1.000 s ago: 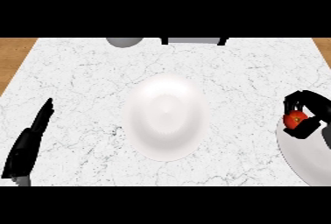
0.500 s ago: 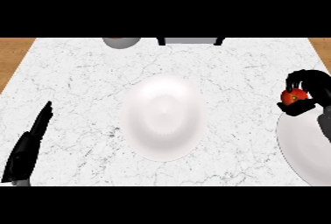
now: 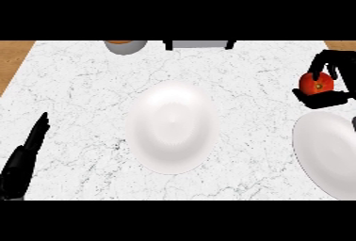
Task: Pick the tomato from the plate and place it in the plate
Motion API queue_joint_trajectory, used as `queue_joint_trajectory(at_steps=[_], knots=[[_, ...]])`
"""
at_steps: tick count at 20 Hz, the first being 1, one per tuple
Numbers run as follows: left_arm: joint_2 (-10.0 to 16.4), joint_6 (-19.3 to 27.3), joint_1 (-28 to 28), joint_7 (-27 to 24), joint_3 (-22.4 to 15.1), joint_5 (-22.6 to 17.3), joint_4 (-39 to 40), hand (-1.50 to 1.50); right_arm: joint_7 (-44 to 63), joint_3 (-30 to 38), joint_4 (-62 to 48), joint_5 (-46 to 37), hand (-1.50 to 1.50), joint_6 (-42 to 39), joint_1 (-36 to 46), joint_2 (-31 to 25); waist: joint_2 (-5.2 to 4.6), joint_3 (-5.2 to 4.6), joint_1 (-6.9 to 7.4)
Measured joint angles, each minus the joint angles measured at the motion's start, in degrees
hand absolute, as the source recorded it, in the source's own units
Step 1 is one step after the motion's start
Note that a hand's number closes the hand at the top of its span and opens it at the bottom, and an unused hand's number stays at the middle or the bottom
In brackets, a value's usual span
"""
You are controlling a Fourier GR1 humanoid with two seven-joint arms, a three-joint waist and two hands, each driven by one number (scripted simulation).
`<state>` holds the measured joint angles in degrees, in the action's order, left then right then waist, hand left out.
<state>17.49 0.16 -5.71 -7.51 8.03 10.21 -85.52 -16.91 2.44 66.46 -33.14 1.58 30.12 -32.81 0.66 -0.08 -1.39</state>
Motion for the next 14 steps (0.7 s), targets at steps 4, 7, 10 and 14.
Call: queue_joint_trajectory(at_steps=[4, 7, 10, 14], knots=[[-0.3, 0.0, -0.3, 0.0, -0.3, 0.4, -0.4, 0.00, 3.3, -1.4, 12.0, 3.8, 1.50, -5.3, -2.1, 1.9, -0.03, 0.00, 0.13], [-0.6, -0.1, -0.7, -0.4, -0.4, 0.7, -0.5, 0.00, 8.9, -3.2, 22.2, 5.5, 1.50, -8.8, -3.6, 3.5, -0.09, 0.01, 0.28], [-0.7, -0.4, -0.3, -0.5, -0.3, 0.8, -0.4, 0.00, 15.4, -5.4, 29.8, 6.0, 1.50, -11.3, -3.9, 6.0, -0.24, 0.02, 0.67], [-1.5, -0.2, 0.5, 1.8, -1.2, 1.6, -2.2, 0.00, 23.7, -10.3, 32.7, 3.7, 1.50, -11.9, -0.5, 12.0, -0.44, 0.04, 1.41]])
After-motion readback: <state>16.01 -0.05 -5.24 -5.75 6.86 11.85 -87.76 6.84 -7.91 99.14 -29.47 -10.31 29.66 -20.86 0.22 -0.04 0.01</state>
